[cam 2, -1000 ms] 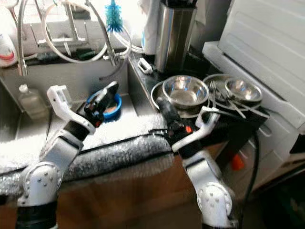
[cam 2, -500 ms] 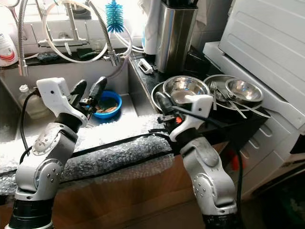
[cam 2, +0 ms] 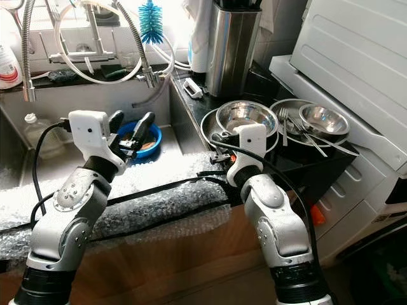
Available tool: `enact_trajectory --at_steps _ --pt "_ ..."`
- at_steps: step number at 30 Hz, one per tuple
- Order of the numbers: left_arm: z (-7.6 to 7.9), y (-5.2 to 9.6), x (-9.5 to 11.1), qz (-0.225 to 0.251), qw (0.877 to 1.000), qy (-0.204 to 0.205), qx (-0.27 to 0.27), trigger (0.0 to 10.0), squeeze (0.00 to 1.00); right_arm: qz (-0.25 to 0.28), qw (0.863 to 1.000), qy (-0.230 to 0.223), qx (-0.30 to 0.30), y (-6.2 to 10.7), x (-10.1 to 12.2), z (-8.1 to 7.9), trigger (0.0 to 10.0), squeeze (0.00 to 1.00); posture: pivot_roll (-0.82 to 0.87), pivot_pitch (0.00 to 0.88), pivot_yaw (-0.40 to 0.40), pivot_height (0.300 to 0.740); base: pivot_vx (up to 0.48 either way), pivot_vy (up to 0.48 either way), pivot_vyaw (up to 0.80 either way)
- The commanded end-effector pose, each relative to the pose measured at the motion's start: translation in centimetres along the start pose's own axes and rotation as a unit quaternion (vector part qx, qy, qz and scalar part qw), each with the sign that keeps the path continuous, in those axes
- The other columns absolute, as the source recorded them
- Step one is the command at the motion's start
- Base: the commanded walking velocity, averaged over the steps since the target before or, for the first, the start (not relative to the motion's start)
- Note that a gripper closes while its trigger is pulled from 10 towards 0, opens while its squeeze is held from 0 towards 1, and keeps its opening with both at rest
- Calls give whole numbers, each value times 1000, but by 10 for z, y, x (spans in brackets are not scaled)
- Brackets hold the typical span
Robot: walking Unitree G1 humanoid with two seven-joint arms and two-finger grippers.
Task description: Kitchen organization
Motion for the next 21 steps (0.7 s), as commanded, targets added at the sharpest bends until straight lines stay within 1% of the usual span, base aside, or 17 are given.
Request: enact_trajectory --at_steps 1,2,5,8,11,21 --pt "1 -1 0 2 1000 -11 -5 10000 0 4 1000 -6 -11 -1 6 6 10000 1000 -85 0 -63 740 0 0 0" --pt "2 -1 0 2 1000 -13 -7 10000 0 4 1000 -9 -14 -2 6 7 10000 0 -85 0 -63 740 0 0 0" --pt "4 -1 0 6 1000 -22 -11 10000 0 -9 999 -20 -26 -4 2 11 10000 0 -83 0 -63 740 0 0 0" --pt "5 -1 0 7 1000 -24 -13 10000 0 -17 999 -29 -27 -4 0 12 10000 0 -84 0 -63 740 0 0 0" --pt "6 -1 0 7 999 -28 -17 10000 0 -36 998 -27 -37 -5 -7 16 10000 0 -82 0 -65 740 0 0 0" --pt "4 -2 1 11 999 -31 -13 10000 0 -57 997 -32 -35 -5 -13 14 10000 0 -77 0 -69 740 0 0 0"
Point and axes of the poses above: a point about 5 cm out from each wrist's last joint towards the gripper, its own y axis pointing back from the gripper into the wrist, its own x axis along the axis of the wrist's last joint, z = x × y, the point moved 6 cm from there along -y, pointing out of the wrist towards the gripper, and after that the axes turned 7 degrees about -y, right-handed, at the moved point
